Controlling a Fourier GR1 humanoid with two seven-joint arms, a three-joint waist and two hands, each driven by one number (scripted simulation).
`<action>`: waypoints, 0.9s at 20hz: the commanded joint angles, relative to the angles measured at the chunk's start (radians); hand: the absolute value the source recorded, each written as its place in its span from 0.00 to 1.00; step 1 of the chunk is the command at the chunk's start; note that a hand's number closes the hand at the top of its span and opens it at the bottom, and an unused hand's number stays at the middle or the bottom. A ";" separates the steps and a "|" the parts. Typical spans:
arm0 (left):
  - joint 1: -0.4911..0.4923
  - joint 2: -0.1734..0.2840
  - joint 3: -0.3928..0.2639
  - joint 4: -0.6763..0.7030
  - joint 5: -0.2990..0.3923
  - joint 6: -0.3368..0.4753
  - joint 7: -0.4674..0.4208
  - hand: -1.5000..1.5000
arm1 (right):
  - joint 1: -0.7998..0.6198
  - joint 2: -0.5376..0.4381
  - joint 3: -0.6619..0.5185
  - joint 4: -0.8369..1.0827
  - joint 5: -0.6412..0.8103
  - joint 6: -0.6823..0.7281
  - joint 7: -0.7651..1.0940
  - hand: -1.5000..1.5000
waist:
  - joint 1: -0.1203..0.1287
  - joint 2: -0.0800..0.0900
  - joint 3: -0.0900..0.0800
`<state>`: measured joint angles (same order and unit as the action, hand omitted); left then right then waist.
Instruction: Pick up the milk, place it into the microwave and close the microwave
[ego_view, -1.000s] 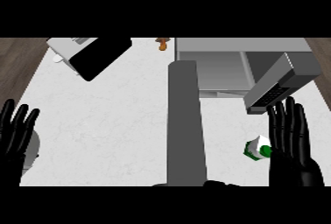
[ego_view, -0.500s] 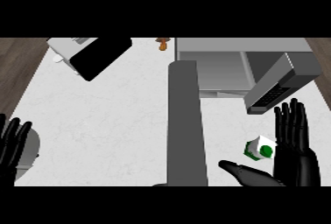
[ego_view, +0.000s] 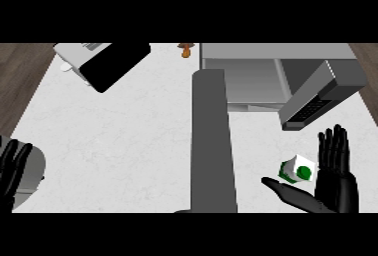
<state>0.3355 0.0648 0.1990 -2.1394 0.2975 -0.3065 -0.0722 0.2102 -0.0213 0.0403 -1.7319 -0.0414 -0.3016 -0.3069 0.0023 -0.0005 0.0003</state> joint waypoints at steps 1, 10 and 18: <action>0.007 -0.030 -0.009 0.002 -0.016 -0.007 -0.014 0.00 | 0.056 -0.004 -0.047 0.058 -0.040 0.035 -0.089 0.00 | -0.002 0.000 0.000; 0.011 -0.054 0.001 0.039 -0.048 -0.048 -0.058 0.00 | -0.002 -0.047 -0.148 0.233 -0.098 0.127 -0.183 0.00 | 0.000 0.000 0.000; 0.070 -0.063 0.021 -0.026 -0.020 -0.088 -0.032 0.00 | -0.021 -0.032 -0.117 0.375 -0.018 0.147 -0.339 0.00 | 0.001 0.000 0.000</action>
<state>0.3869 0.0223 0.2225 -2.1610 0.3031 -0.3796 -0.0915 0.2116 -0.0729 -0.0952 -1.3837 -0.0962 -0.1359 -0.6178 0.0034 -0.0005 0.0003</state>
